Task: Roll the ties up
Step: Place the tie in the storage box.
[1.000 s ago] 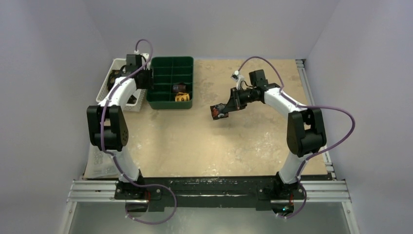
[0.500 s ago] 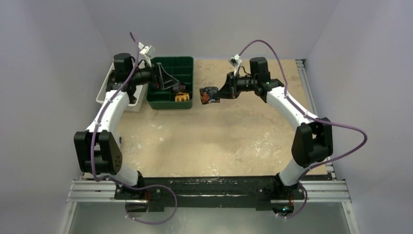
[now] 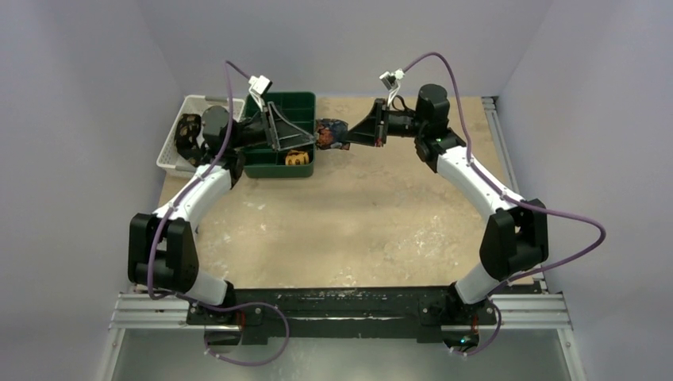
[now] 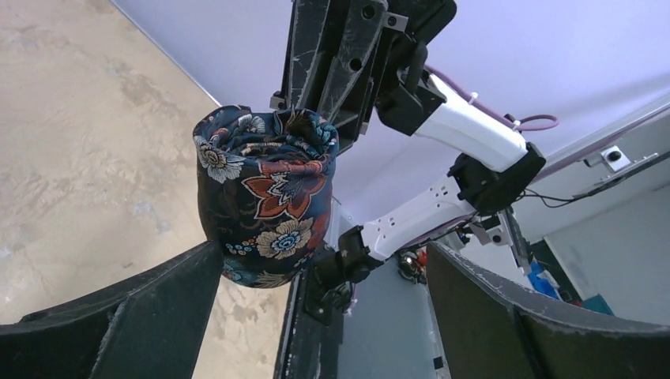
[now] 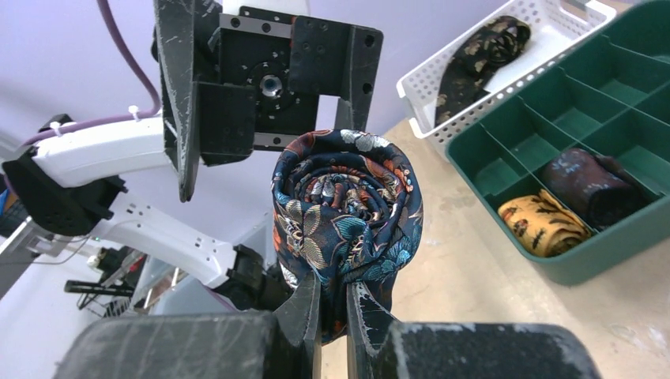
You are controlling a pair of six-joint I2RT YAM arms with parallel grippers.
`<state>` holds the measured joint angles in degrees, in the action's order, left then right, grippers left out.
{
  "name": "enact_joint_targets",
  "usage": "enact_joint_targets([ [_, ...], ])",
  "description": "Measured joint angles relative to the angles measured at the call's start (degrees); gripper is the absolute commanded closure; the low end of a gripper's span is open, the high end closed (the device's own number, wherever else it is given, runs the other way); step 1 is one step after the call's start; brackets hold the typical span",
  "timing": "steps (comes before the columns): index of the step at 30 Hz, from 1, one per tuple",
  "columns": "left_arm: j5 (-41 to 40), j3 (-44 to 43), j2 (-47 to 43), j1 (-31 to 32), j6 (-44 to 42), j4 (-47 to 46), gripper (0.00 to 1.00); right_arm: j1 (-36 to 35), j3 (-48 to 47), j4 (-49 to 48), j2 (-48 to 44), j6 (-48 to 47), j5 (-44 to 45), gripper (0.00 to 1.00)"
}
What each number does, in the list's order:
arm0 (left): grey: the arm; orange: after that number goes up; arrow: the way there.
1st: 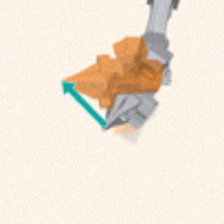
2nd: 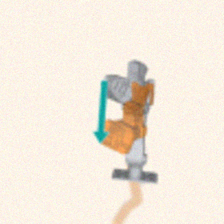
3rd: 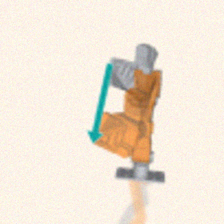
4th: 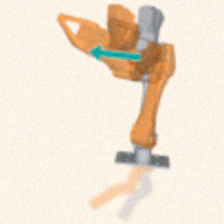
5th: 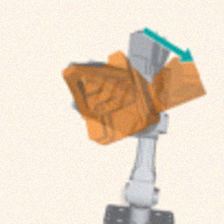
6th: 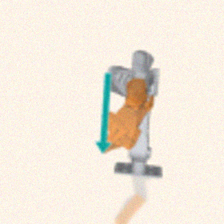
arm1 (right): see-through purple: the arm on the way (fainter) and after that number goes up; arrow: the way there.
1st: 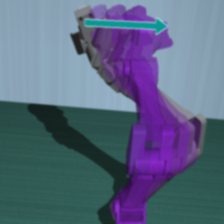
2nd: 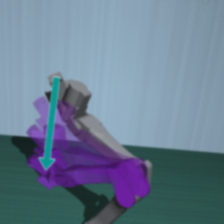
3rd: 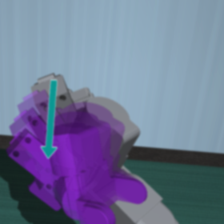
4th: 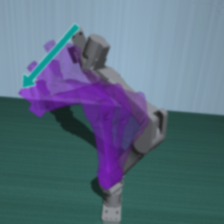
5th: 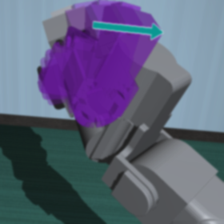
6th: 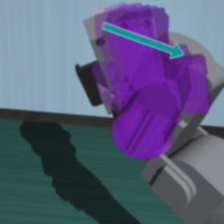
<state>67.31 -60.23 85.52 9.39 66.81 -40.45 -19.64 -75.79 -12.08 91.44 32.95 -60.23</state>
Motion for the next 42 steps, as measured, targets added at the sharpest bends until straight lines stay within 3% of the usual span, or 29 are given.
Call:
enact_joint_targets([
  [3,-0.5,-0.1,-0.5,0.2,1.8,-1.5,0.00,-0.5,0.2,-3.3,0.0,3.1,-0.9,1.00],
  [10,-3.5,-1.7,-1.4,1.6,-2.7,8.7,0.00,-1.8,0.9,-8.2,0.0,7.7,-1.9,1.00],
  [22,-4.9,-1.7,-1.5,4.0,-1.2,5.7,0.19,-2.9,1.7,-11.9,0.0,11.5,-2.4,1.00],
  [31,-5.1,-2.4,-0.9,4.9,-1.4,5.5,0.22,-3.0,2.5,-14.6,0.0,15.1,-2.4,1.00],
  [34,-5.3,-2.8,-0.9,5.2,-1.5,6.1,0.30,-3.0,2.5,-15.0,0.0,15.6,-2.4,1.00],
  [42,-6.1,-4.7,-0.7,5.7,-4.2,10.6,0.31,-3.3,2.5,-15.7,0.0,15.9,-2.4,1.00],
])
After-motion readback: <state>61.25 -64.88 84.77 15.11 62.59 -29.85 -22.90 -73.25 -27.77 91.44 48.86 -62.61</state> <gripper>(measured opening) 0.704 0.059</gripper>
